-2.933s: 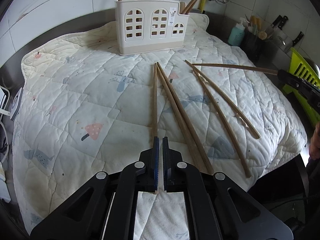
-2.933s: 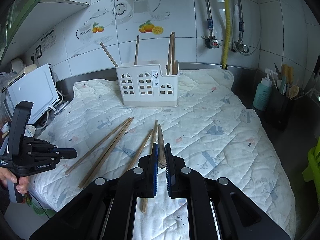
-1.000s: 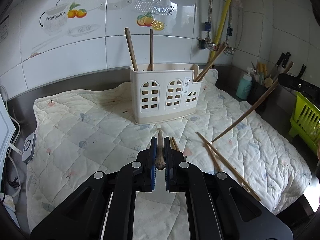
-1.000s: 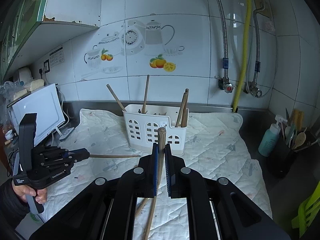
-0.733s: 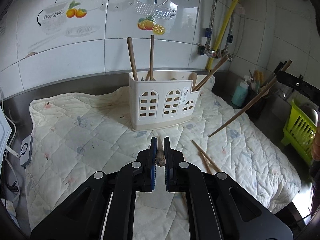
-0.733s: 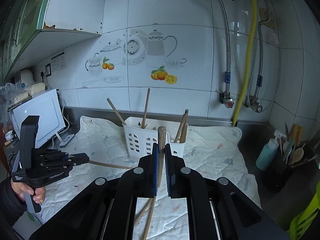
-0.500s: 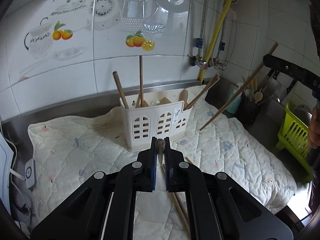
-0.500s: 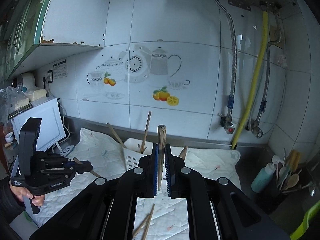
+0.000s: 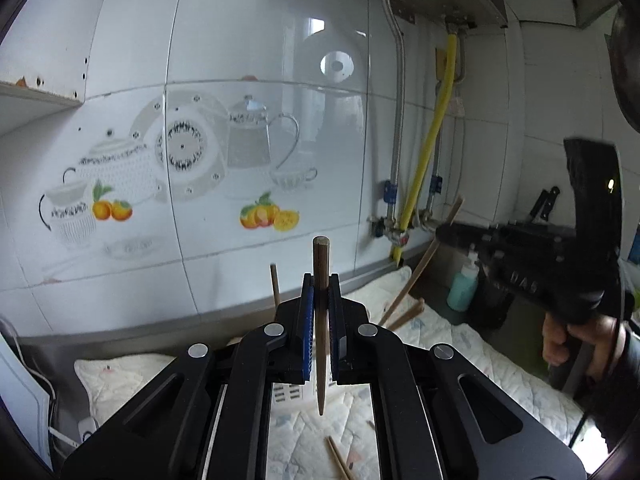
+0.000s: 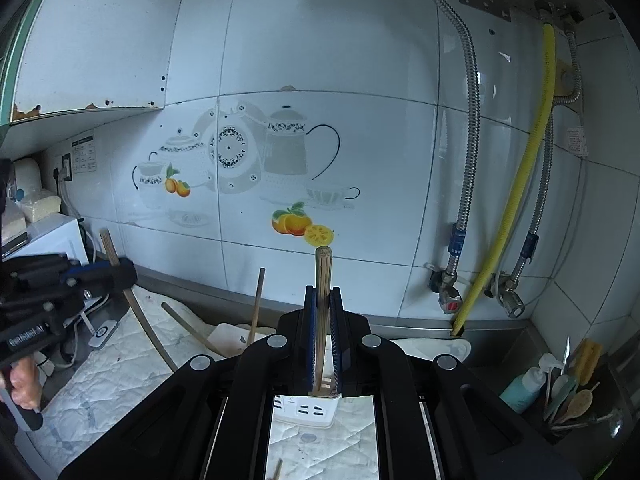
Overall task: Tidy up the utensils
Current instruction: 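Lower the chopsticks into the white holder with both tools, then open both tools to release the chopsticks into the holder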
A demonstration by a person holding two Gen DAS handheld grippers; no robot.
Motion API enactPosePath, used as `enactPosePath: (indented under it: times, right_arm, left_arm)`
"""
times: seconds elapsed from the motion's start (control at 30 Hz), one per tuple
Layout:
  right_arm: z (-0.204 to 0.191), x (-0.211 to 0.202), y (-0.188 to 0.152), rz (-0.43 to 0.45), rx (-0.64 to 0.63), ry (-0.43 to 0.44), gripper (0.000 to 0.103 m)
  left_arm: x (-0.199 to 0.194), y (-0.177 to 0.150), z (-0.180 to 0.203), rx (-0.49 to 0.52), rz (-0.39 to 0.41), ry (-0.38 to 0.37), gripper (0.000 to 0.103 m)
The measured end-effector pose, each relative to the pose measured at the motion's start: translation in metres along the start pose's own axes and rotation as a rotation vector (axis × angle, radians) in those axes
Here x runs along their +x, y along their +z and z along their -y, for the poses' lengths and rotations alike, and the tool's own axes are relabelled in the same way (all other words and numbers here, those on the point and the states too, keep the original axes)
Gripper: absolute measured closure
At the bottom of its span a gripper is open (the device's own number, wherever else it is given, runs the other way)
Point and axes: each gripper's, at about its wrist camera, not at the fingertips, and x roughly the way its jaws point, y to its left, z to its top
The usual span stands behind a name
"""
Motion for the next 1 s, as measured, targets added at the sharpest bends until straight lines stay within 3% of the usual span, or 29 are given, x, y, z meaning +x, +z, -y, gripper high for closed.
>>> enactPosePath:
  times: [0.1, 0.3, 0.67, 0.87, 1.0]
  right_arm:
    - [0.003, 0.019, -0.002, -0.027, 0.007, -0.005, 0.096]
    - [0.007, 0.046, -0.011, -0.066, 0.02, 0.009, 0.096]
    - [0.009, 0.067, -0.026, -0.112, 0.023, 0.028, 0.096]
    - [0.005, 0.048, -0.019, -0.08, 0.01, 0.024, 0.093]
    - [0.0, 0.022, -0.016, -0.052, 0.001, 0.023, 0.089]
  left_arm:
    - [0.008, 0.017, -0.001, 0.019, 0.055, 0.044, 0.098]
    - [0.037, 0.03, -0.008, 0.02, 0.088, 0.115, 0.098]
    - [0.097, -0.004, -0.036, -0.049, -0.054, 0.146, 0.098]
    - [0.083, -0.006, -0.025, -0.012, -0.041, 0.147, 0.094]
    - [0.061, -0.002, -0.015, -0.007, -0.02, 0.137, 0.085]
